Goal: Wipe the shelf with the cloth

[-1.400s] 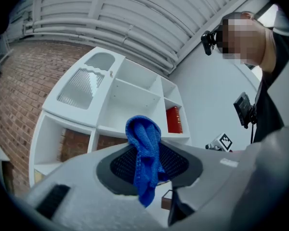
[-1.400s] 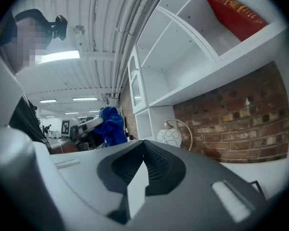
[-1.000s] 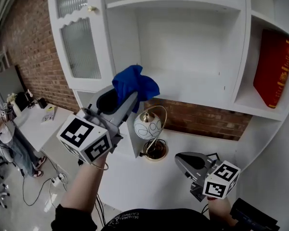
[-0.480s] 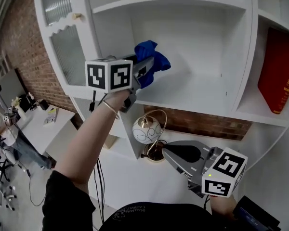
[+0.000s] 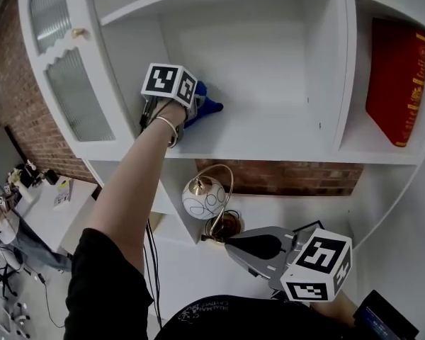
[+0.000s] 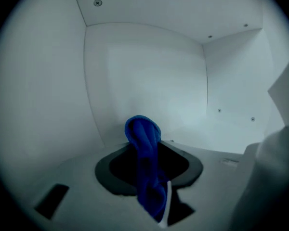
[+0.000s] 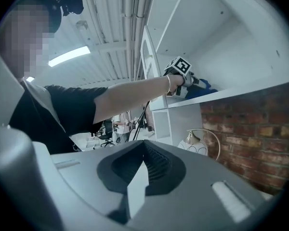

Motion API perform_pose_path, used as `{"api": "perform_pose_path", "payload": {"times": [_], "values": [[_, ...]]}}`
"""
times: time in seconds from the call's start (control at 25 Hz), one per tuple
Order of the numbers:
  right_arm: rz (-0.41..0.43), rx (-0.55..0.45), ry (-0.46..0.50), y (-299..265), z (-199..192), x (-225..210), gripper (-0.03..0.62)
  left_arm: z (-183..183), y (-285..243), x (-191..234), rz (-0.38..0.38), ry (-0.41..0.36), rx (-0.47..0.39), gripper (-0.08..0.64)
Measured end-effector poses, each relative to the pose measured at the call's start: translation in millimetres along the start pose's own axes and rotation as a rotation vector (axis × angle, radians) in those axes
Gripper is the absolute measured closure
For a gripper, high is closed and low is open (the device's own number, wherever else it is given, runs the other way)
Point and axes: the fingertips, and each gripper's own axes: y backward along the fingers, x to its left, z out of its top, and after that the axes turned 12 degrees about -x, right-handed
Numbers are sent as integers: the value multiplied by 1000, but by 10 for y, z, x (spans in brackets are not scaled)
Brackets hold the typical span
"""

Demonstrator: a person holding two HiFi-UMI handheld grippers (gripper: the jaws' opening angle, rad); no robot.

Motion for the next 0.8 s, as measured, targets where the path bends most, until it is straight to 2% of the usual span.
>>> {"api": "perform_pose_path", "payload": {"times": [0.12,0.32,0.4,0.64,0.8], "values": [[-2,-16,13,12,1,7,584,-112,-74,-27,-14,-54,77,437],[6,-14,33,40,-49,59,584,-238,-150,-209,-96,-47,164,442],[2,-12,45,56,-68,70,584,-243,-189,-278,-105,-75,183,444],[-25,-12,48,158,-98,90,584,-185,-375,-714,-173,-181,173,446],[-46,-19,51,239,-99,64,584,-119,-512,-1060,-237,-194,174,446]]}}
